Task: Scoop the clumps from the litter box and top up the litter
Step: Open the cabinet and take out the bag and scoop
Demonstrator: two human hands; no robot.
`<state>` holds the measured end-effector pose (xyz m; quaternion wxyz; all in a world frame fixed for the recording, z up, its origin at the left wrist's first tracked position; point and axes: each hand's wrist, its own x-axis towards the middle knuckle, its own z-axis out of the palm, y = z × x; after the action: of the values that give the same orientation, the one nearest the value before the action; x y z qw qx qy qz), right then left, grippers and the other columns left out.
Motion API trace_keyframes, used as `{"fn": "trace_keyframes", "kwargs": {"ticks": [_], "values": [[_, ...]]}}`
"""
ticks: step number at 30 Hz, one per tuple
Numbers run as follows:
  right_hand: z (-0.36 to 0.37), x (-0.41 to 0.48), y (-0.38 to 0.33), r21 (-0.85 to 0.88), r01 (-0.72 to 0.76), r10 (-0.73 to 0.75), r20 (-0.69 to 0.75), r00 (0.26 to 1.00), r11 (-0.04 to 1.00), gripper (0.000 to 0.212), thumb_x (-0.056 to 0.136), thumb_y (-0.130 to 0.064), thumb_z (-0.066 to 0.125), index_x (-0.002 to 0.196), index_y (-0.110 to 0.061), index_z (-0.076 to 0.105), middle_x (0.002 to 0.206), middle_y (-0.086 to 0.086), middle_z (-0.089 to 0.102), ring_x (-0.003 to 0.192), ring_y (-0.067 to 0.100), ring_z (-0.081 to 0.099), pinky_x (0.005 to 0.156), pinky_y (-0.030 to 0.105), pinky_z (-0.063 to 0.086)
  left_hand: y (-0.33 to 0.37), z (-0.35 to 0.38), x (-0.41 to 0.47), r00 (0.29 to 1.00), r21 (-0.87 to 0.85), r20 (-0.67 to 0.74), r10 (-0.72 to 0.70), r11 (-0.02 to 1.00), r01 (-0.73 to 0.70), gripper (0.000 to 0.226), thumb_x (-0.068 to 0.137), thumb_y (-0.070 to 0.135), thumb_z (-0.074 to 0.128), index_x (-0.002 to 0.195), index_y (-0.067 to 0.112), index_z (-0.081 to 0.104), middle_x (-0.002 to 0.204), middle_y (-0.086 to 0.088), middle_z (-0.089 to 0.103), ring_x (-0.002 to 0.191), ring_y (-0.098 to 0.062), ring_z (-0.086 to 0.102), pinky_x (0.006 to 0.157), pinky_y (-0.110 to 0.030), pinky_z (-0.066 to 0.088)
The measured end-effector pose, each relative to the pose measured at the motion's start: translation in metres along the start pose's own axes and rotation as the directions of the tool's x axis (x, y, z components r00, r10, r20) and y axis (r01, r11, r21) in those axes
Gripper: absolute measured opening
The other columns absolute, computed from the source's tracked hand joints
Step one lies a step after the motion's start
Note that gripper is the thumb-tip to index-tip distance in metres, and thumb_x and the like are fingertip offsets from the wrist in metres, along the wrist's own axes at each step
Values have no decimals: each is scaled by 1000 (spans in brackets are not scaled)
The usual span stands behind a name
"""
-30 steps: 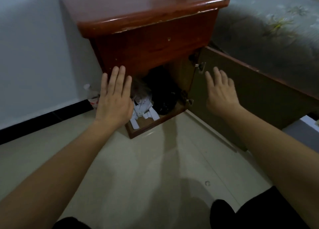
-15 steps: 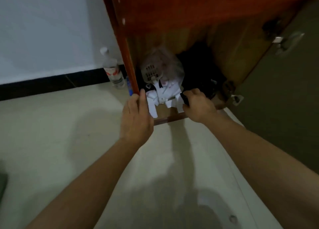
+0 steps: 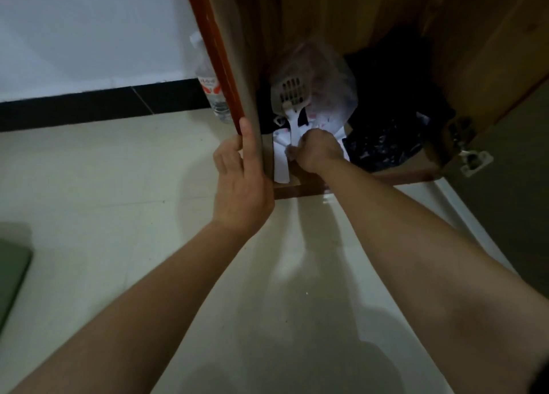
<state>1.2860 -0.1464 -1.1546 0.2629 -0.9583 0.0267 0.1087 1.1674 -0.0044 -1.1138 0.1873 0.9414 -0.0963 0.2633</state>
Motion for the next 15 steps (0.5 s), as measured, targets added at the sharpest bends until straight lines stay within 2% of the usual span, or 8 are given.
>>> {"fn": "trace_keyframes", "kwargs": {"ticks": [2, 4, 5, 7, 9, 13, 15], "values": [[-13, -2, -1, 49, -16, 13, 60, 998, 999, 43, 84, -40, 68, 62, -18, 39, 80, 8, 53, 83, 28, 60, 57, 26, 34, 0, -5, -1, 999, 14, 39, -6, 1000, 5, 80, 88, 17, 56, 148, 1, 5, 132, -16, 31, 114, -34, 34, 90, -47, 49], [-39, -4, 3, -8, -20, 21, 104, 994, 1000, 39, 87, -31, 64, 61, -16, 39, 70, 6, 48, 64, 20, 49, 49, 27, 28, 4, -11, -1, 999, 13, 36, -22, 1000, 21, 84, 85, 16, 65, 147, 1, 12, 130, -20, 38, 114, -33, 38, 93, -46, 46], [-56, -5, 6, -35, -29, 33, 117, 993, 999, 36, 92, -27, 56, 63, -13, 41, 69, 6, 45, 61, 18, 44, 49, 27, 28, 7, -12, -2, 999, 2, 27, -21, 1000, 21, 79, 83, 16, 66, 145, 0, 20, 128, -22, 43, 113, -33, 41, 94, -45, 45], [-95, -6, 17, -44, -65, 69, 94, 993, 997, 25, 98, -22, 48, 80, -7, 55, 81, 10, 52, 72, 23, 51, 58, 27, 37, 15, -9, -6, 999, -17, 11, 42, 999, -42, 62, 82, 13, 63, 136, 1, 35, 123, -24, 49, 109, -34, 45, 94, -46, 45], [-130, -11, 36, 9, -79, 79, 19, 997, 997, 25, 99, -22, 47, 98, -2, 62, 95, 17, 58, 86, 31, 57, 65, 30, 41, 27, -1, -8, 992, -22, 34, 124, 992, -123, 55, 81, 13, 60, 130, 2, 41, 119, -24, 52, 104, -35, 46, 91, -46, 43], [-163, -45, 75, 218, -131, 138, -21, 990, 967, 17, 98, -6, 41, 100, -1, 58, 92, 17, 56, 89, 33, 51, 74, 37, 42, 54, 22, 1, 986, -91, 103, 129, 989, -119, 49, 77, 9, 55, 124, -2, 52, 120, -23, 52, 103, -37, 50, 89, -44, 44], [-161, -67, 94, 303, -136, 165, -75, 983, 943, 20, 99, -7, 40, 101, 2, 58, 97, 18, 58, 94, 35, 53, 81, 41, 42, 63, 32, 11, 986, -111, 145, 85, 991, -69, 47, 79, 13, 55, 124, 0, 52, 124, -21, 49, 109, -35, 49, 91, -43, 45]]}}
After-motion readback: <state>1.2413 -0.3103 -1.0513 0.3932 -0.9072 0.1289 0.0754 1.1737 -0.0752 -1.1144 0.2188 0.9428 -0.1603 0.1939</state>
